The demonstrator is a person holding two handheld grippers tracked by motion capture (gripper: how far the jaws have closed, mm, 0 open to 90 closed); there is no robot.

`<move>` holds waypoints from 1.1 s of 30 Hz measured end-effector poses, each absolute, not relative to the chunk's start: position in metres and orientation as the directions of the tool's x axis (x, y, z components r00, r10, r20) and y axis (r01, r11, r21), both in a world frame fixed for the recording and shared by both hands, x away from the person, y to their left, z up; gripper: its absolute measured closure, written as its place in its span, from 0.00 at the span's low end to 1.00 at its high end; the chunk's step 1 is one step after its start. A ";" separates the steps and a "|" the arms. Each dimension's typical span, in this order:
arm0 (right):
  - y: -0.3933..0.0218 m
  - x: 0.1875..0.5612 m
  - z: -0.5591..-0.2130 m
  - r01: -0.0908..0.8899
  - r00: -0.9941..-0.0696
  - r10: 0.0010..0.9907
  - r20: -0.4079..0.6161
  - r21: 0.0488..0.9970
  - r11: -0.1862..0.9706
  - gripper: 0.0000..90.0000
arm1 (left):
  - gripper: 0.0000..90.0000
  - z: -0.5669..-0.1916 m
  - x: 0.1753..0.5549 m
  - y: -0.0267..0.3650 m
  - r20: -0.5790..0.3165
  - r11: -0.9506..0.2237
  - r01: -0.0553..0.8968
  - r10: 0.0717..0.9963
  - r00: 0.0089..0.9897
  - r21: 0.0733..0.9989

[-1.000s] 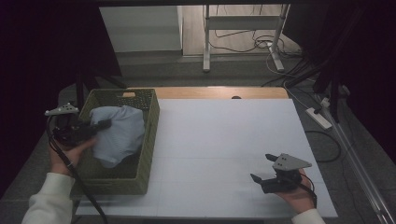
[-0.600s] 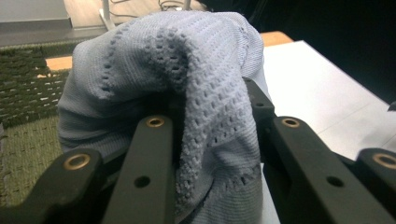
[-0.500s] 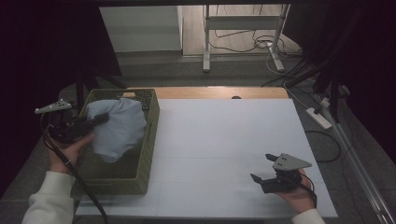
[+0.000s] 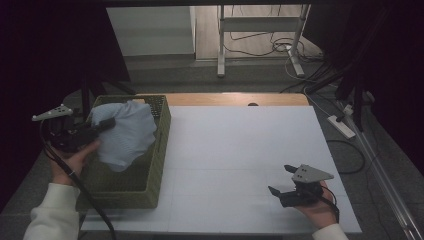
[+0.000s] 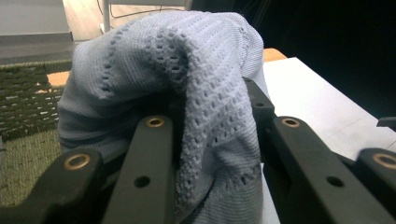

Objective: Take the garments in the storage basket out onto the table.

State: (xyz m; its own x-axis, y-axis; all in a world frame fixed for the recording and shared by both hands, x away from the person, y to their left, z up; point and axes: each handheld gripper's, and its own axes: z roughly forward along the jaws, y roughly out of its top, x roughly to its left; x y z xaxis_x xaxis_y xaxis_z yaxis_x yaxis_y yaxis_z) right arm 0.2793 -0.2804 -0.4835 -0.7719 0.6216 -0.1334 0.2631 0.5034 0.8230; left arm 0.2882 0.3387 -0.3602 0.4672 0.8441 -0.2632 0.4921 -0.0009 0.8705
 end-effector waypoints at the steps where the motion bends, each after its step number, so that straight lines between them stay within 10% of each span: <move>1: -0.281 0.279 -0.483 0.263 -0.772 0.622 -0.134 0.823 0.503 0.12 | 0.79 -0.358 0.288 0.338 -0.263 0.001 0.486 0.842 0.471 0.874; 33: -0.281 0.279 -0.483 0.263 -0.773 0.620 -0.135 0.821 0.507 0.12 | 0.79 -0.328 0.281 0.326 -0.254 0.029 0.406 0.821 0.512 0.914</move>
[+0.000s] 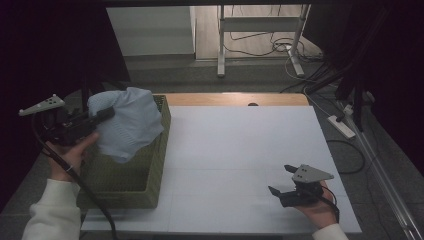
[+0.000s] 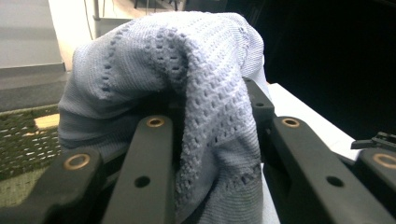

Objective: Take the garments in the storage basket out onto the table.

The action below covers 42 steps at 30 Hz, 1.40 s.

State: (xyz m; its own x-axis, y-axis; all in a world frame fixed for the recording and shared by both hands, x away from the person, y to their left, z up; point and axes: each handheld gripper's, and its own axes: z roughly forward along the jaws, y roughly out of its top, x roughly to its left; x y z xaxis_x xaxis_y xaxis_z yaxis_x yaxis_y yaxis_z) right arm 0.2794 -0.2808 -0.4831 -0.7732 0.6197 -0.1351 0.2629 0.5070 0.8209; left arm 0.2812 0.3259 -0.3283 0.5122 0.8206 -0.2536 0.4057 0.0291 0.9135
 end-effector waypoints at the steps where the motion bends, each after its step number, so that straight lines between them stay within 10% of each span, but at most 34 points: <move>1: -0.281 0.279 -0.483 0.262 -0.772 0.621 -0.136 0.821 0.506 0.12 | 0.79 -0.328 0.281 0.325 -0.252 0.027 0.405 0.819 0.515 0.914; 42: -0.280 0.280 -0.484 0.263 -0.776 0.617 -0.134 0.819 0.510 0.12 | 0.79 -0.313 0.294 0.273 -0.244 -0.013 0.383 0.751 0.614 0.924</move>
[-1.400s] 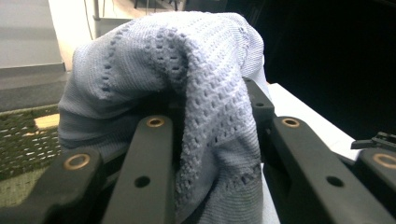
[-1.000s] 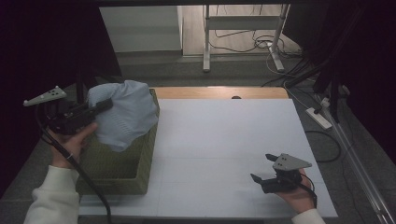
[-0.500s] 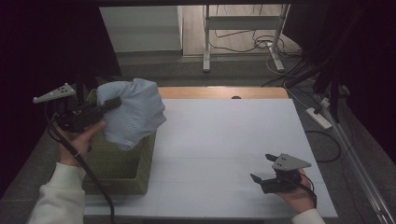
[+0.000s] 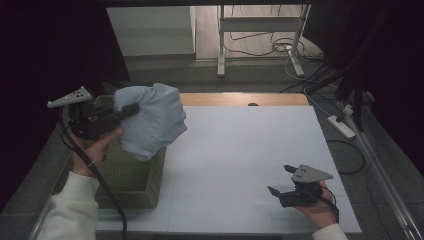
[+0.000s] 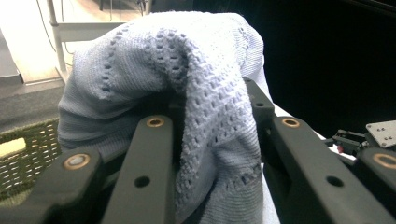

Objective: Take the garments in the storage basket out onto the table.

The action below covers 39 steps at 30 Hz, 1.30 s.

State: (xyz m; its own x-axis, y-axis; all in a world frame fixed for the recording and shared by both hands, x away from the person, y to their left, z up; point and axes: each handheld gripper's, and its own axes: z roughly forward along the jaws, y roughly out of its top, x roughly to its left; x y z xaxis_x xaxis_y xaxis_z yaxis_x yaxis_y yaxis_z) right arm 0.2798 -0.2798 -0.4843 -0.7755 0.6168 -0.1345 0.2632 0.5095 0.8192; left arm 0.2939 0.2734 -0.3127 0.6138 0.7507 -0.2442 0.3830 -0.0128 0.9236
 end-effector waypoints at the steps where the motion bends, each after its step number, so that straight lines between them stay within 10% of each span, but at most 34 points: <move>1: -0.280 0.280 -0.484 0.263 -0.776 0.617 -0.134 0.819 0.510 0.12 | 0.79 -0.313 0.294 0.273 -0.244 -0.013 0.383 0.751 0.614 0.924; 39: -0.279 0.281 -0.486 0.268 -0.775 0.617 -0.134 0.816 0.513 0.12 | 0.79 -0.329 0.309 0.208 -0.275 -0.054 0.402 0.645 0.713 0.914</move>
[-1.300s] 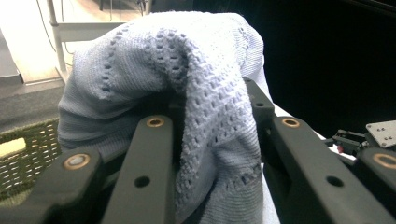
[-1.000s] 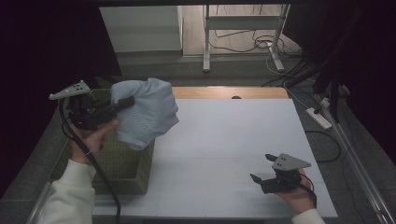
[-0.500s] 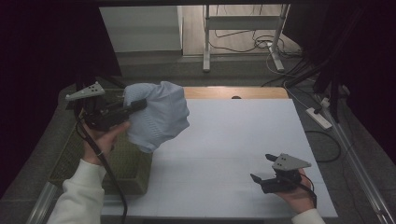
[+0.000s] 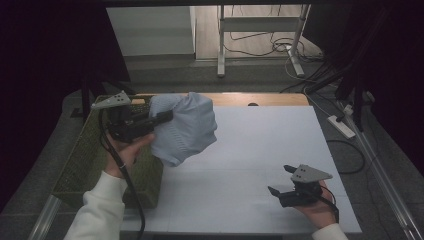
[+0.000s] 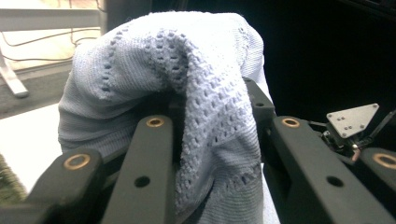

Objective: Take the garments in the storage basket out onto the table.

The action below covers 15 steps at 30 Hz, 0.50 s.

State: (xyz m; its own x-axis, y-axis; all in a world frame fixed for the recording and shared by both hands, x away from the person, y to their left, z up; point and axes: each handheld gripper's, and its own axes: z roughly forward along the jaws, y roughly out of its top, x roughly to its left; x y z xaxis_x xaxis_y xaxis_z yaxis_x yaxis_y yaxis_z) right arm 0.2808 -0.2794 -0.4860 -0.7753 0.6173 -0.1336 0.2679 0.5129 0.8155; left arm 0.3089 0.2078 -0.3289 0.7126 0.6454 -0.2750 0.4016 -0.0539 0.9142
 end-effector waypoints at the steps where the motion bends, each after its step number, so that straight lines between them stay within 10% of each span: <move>1: -0.279 0.281 -0.486 0.268 -0.775 0.617 -0.134 0.816 0.513 0.12 | 0.79 -0.330 0.309 0.206 -0.276 -0.055 0.402 0.642 0.715 0.914; 15: -0.280 0.282 -0.487 0.268 -0.772 0.621 -0.137 0.815 0.514 0.12 | 0.79 -0.341 0.310 0.193 -0.291 -0.067 0.414 0.612 0.736 0.908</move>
State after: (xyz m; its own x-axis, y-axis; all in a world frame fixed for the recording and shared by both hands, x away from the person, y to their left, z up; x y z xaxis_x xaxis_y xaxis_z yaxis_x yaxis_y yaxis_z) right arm 0.2816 -0.2796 -0.4873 -0.7717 0.6209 -0.1373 0.2682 0.5135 0.8151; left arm 0.3098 0.1927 -0.3409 0.7358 0.6116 -0.2907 0.4142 -0.0669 0.9077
